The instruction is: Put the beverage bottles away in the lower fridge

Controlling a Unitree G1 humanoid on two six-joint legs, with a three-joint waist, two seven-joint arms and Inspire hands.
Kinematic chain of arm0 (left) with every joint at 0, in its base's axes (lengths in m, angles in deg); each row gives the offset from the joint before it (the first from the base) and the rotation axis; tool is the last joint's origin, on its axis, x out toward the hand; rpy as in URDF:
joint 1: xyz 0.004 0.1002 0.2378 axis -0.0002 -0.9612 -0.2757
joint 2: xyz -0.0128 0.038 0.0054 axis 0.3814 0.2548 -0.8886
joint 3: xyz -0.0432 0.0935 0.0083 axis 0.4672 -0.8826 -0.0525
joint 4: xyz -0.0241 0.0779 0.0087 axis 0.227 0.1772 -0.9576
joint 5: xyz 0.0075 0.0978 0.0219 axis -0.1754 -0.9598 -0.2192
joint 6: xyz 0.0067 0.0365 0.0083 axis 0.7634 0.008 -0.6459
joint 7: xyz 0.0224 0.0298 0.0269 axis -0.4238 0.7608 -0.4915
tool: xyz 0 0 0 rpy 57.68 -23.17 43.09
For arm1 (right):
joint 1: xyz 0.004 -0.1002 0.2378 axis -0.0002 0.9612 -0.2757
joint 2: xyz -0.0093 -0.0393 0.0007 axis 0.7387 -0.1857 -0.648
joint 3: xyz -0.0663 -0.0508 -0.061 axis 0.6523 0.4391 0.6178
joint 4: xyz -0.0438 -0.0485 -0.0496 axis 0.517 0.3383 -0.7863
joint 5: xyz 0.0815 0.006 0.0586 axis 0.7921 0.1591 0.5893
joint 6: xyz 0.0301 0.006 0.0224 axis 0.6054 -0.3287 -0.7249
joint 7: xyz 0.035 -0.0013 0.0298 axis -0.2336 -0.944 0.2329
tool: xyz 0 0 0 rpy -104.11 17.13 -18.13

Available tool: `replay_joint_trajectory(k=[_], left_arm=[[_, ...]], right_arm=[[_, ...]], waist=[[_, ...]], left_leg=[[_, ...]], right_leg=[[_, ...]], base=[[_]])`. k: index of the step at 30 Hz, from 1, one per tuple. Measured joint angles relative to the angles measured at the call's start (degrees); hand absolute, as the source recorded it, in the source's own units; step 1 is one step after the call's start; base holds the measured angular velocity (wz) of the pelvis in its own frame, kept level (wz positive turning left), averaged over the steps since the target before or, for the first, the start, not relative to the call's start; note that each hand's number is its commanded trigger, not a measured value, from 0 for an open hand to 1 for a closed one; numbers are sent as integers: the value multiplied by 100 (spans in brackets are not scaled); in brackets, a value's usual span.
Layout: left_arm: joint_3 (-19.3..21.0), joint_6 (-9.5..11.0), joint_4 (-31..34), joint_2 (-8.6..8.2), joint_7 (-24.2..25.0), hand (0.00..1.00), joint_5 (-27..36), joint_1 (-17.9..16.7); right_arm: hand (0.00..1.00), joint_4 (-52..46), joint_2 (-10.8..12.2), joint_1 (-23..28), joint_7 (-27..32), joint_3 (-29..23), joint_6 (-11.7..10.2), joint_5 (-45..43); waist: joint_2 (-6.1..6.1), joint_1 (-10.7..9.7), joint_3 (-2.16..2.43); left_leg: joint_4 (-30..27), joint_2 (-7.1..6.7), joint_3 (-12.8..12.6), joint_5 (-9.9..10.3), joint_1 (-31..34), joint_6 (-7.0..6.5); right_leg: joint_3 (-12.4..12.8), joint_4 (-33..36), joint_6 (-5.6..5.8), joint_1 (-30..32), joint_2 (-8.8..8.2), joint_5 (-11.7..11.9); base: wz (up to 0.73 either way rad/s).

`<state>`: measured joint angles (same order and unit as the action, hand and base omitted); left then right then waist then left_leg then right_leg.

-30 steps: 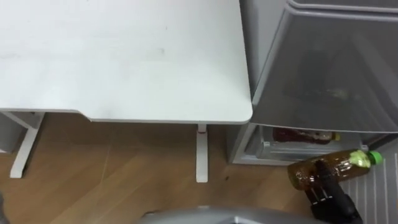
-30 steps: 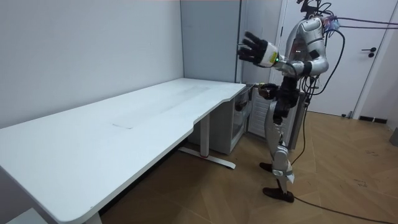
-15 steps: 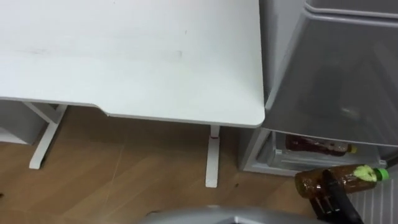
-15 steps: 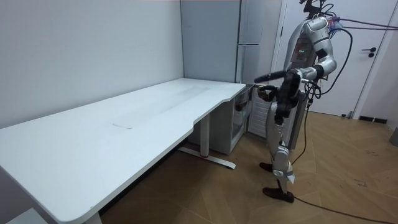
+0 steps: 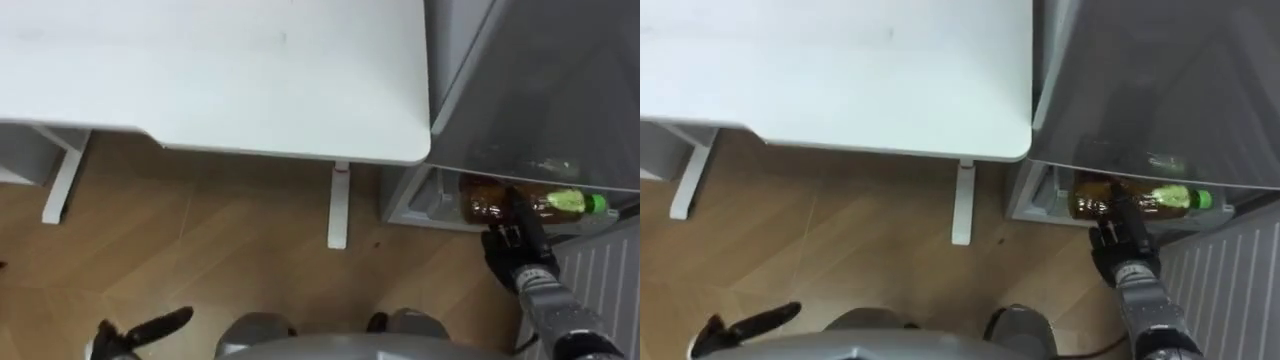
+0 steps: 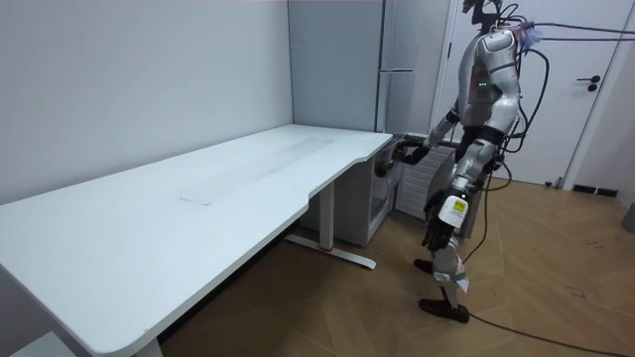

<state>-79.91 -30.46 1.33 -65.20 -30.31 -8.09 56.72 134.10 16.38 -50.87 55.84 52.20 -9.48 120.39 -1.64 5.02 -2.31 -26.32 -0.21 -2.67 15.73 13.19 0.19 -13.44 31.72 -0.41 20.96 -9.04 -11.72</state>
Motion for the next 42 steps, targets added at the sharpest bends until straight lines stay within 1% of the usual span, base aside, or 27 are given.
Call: replay_joint_trajectory(k=[1, 2, 3, 4, 5, 6, 7, 8, 10, 11, 14, 16, 18, 20, 23, 24, 26, 29, 32, 33, 35, 36, 37, 39, 41, 42], left_arm=[[-178, -39, -140, -1, 65, 0, -20, 276], [-292, -73, -254, -10, 83, 0, -28, 471], [-324, -78, -329, -17, 95, 0, -28, 571], [-339, -102, -431, -26, 100, 0, -34, 743], [-346, -113, -485, -26, 101, 0, -33, 873], [-350, -116, -492, -26, 99, 0, -27, 921], [-368, -116, -487, -24, 96, 0, -28, 1009], [-375, -117, -487, -18, 94, 0, -27, 1038], [-440, -119, -487, 15, 46, 0, 4, 1106], [-519, -119, -489, 37, -4, 0, 12, 1108], [-628, -119, -486, 73, -115, 0, 12, 1089], [-762, -120, -474, 88, -213, 0, 12, 1107], [-763, -116, -396, 118, -256, 0, 29, 1108], [-800, -89, -320, 207, -385, 0, 35, 1098], [-928, -26, -319, 298, -644, 0, 30, 1078], [-972, -21, -321, 328, -696, 0, 30, 1068], [-1130, -19, -295, 472, -794, 0, 27, 1044], [-1163, -10, -14, 588, -935, 0, 26, 993], [-1226, 106, 210, 713, -1096, 0, 31, 964], [-1226, 112, 259, 730, -1121, 0, 30, 945], [-1264, 116, 403, 816, -1181, 0, 30, 799], [-1268, 116, 471, 869, -1190, 0, 30, 688], [-1265, 115, 536, 903, -1195, 0, 29, 611], [-1262, 112, 549, 909, -1196, 0, 29, 569], [-1260, 101, 584, 909, -1193, 0, 29, 498], [-1259, 94, 620, 910, -1191, 0, 30, 469]], right_arm=[[100, 55, -21, -221, 78, 144, 0, 21], [100, 97, -49, -420, 100, 319, 7, 14], [100, 112, -63, -502, 98, 376, 9, 19], [100, 238, -95, -689, 97, 445, 12, 20], [100, 330, -153, -819, 101, 450, 13, 20], [100, 351, -203, -858, 102, 450, 14, 28], [100, 361, -327, -907, 109, 449, 13, 77], [100, 391, -383, -950, 111, 448, 13, 120], [100, 464, -556, -1133, 217, 442, 13, 210], [100, 465, -650, -1199, 251, 444, 13, 214], [100, 465, -755, -1376, 341, 444, 14, 216], [100, 466, -838, -1651, 406, 441, 17, 231], [100, 466, -897, -1860, 454, 438, 18, 264], [100, 476, -1040, -2076, 579, 415, 60, 263], [100, 476, -1216, -2314, 683, 415, 54, 254], [100, 474, -1230, -2353, 702, 416, 54, 255], [100, 464, -1275, -2514, 774, 420, 55, 257], [100, 444, -1350, -2746, 867, 429, 58, 259], [100, 428, -1547, -3123, 988, 430, 59, 431], [100, 427, -1580, -3159, 1031, 428, 58, 442], [100, 418, -1608, -3174, 1129, 429, 58, 427], [100, 410, -1612, -3174, 1236, 428, 58, 429], [100, 349, -1670, -3174, 1329, 428, 57, 430], [100, 301, -1741, -3174, 1461, 428, 58, 430], [100, 268, -1743, -3171, 1538, 433, 73, 428], [100, 248, -1743, -3171, 1583, 433, 83, 437]], waist=[[-1, 27, -5], [-3, 28, -11], [-11, 28, -16], [-33, 36, -28], [-59, 82, -32], [-64, 122, -32], [-71, 194, -31], [-78, 226, -29], [-84, 300, -30], [-89, 326, -32], [-146, 330, -49], [-173, 328, -61], [-194, 319, -71], [-203, 313, -77], [-223, 322, -88], [-228, 322, -90], [-270, 306, -88], [-333, 302, -85], [-342, 295, -81], [-342, 294, -81], [-342, 254, -81], [-343, 206, -80], [-347, 161, -77], [-348, 141, -77], [-348, 132, -76], [-349, 104, -76]], left_leg=[[-265, 20, -25, 56, 341, -3], [-520, 46, -35, 135, 666, -3], [-657, 48, -32, 180, 829, -4], [-918, 53, -30, 292, 1094, -4], [-1162, 63, -46, 359, 1388, 3], [-1268, 72, -50, 384, 1537, 12], [-1450, 81, -51, 395, 1831, 2], [-1519, 81, -55, 393, 1964, 1], [-1747, 81, -60, 375, 2462, -26], [-1879, 76, -64, 376, 2691, -33], [-2050, 29, -91, 369, 3034, -52], [-2232, 13, -137, 379, 3365, -69], [-2353, 3, -147, 382, 3628, -72], [-2545, -20, -114, 396, 3938, -78], [-2719, -44, -96, 410, 4262, -83], [-2757, -43, -89, 420, 4316, -82], [-2880, -52, -93, 448, 4497, -99], [-2971, -51, -107, 453, 4699, -109], [-3206, -52, -106, 497, 5019, -161], [-3251, -51, -105, 511, 5059, -170], [-3405, -63, -102, 581, 5141, -194], [-3495, -82, -105, 639, 5174, -215], [-3553, -140, -105, 663, 5228, -232], [-3608, -167, -109, 674, 5283, -252], [-3688, -170, -114, 707, 5288, -289], [-3723, -171, -113, 726, 5298, -298]], right_leg=[[45, 138, -40, 300, 4, 25], [79, 304, -65, 559, 13, 31], [106, 361, -79, 698, 11, 24], [181, 564, -86, 958, 13, -11], [206, 724, -87, 1231, 10, -15], [214, 776, -77, 1359, 13, -10], [228, 862, -56, 1627, 12, 16], [238, 896, -63, 1756, 9, 45], [260, 984, -84, 2210, 9, 157], [272, 1079, -97, 2426, -8, 178], [319, 1283, -111, 2795, -75, 181], [393, 1472, -117, 3158, -104, 178], [410, 1601, -133, 3422, -131, 167], [381, 1797, -167, 3708, -189, 125], [386, 1963, -175, 4022, -230, 99], [387, 1994, -179, 4066, -232, 94], [384, 2122, -194, 4243, -280, 60], [403, 2189, -193, 4445, -292, 67], [405, 2376, -181, 4728, -328, 45], [401, 2412, -186, 4758, -334, 40], [395, 2566, -198, 4829, -385, -24], [396, 2680, -153, 4863, -436, -109], [401, 2788, -141, 4929, -519, -167], [398, 2878, -141, 4998, -598, -209], [399, 2950, -142, 5004, -613, -250], [383, 3005, -144, 5014, -667, -286]], base=[[-9], [-12], [-9], [-8], [-9], [-7], [-3], [-5], [-7], [0], [4], [0], [4], [15], [10], [3], [5], [1], [6], [3], [6], [16], [19], [14], [0], [6]])
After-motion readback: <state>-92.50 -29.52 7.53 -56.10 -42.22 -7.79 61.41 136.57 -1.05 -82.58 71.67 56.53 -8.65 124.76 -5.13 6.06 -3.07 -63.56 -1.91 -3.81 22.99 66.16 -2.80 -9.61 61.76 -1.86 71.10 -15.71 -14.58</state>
